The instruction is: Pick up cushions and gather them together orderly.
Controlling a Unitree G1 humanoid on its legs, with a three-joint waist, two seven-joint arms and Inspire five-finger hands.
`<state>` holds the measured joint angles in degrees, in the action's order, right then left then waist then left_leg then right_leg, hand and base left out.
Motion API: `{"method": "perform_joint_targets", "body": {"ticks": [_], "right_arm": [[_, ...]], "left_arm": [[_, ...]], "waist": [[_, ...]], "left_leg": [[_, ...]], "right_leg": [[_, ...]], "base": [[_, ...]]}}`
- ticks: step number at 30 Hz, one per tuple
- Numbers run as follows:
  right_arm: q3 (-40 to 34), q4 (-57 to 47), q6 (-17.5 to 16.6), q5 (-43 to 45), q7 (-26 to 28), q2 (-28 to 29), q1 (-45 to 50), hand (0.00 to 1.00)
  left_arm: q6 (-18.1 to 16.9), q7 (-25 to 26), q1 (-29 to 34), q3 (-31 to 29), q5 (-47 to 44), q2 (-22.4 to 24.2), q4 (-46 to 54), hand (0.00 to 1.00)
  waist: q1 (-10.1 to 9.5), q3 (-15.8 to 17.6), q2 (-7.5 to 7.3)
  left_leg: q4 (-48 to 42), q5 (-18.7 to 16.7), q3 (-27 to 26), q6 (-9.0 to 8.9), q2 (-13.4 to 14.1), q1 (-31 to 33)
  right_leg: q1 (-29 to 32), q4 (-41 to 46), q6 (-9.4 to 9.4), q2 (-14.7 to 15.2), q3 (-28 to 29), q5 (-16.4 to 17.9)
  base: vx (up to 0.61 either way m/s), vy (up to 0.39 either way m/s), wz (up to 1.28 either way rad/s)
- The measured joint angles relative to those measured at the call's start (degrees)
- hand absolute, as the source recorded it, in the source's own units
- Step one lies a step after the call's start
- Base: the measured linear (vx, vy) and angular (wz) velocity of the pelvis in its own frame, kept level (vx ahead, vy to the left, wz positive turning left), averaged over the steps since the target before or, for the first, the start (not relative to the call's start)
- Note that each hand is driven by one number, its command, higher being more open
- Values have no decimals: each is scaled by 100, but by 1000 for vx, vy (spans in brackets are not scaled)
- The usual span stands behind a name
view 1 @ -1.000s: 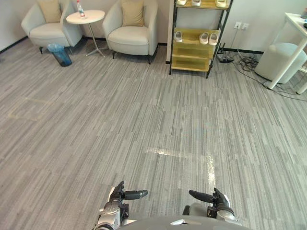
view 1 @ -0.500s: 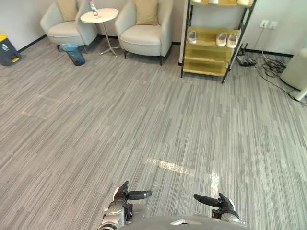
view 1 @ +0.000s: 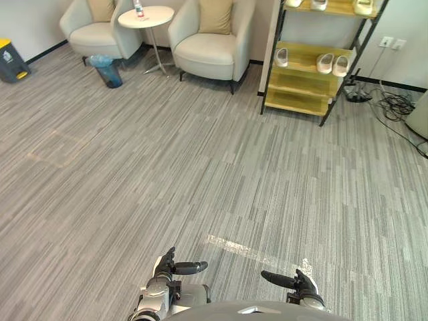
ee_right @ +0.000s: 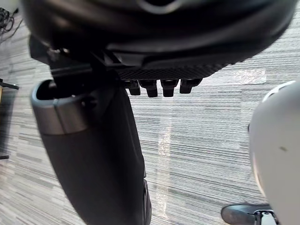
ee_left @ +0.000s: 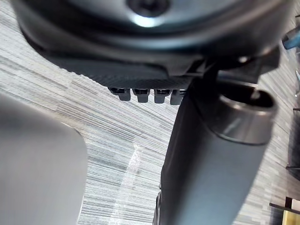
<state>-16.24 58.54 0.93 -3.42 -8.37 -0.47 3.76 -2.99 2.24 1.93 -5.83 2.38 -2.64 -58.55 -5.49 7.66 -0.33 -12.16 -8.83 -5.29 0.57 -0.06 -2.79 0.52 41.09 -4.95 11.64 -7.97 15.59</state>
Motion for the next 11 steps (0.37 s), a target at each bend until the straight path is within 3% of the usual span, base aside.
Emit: {"method": "perform_joint_targets", "body": {"ticks": [2, 3, 5, 6, 9, 11], "right_arm": [[-13, 2, 2, 11, 22, 14, 58, 100], [-47, 6, -10, 10, 23, 12, 48, 100], [-53, 85, -36, 6, 30, 31, 56, 100], [-181, 243, -55, 5, 47, -27, 48, 100], [-310, 364, -43, 13, 52, -144, 29, 100], [-309, 386, -44, 14, 52, -172, 30, 100]], "left_arm": [[-6, 15, -11, 2, 0, -32, -77, 100], [-2, 18, -26, 0, -1, -46, -139, 100], [-4, 9, -20, 10, 4, -94, -152, 100], [-1, 17, -44, 17, 2, -30, -291, 100], [0, 13, -4, 46, 2, 103, -371, 100], [0, 9, -1, 66, 3, 107, -384, 100]], "waist": [[11, -72, -44], [80, -75, -35], [86, -151, -162], [81, -260, 31], [76, -375, 238], [83, -383, 254]], "left_leg": [[33, -12, 44, -6, 28, -64], [31, -3, 164, -27, 107, -73], [24, -32, 319, -162, 49, -45], [131, -29, 485, -235, 176, -51], [357, 6, 562, -291, 373, -137], [443, 8, 656, -291, 411, -221]], "right_leg": [[228, -123, 38, -27, 10, 194], [331, -855, 25, -183, 83, 172], [293, -1765, -22, -246, 140, -123], [132, -2073, 43, -426, 25, -219], [-83, -2567, 143, -703, 10, -431], [-188, -2738, 170, -785, 30, -494]], "base": [[131, -56, 18], [93, -108, 36], [130, -167, 39], [169, -229, 24], [119, -194, -5], [26, -54, -12]]}}
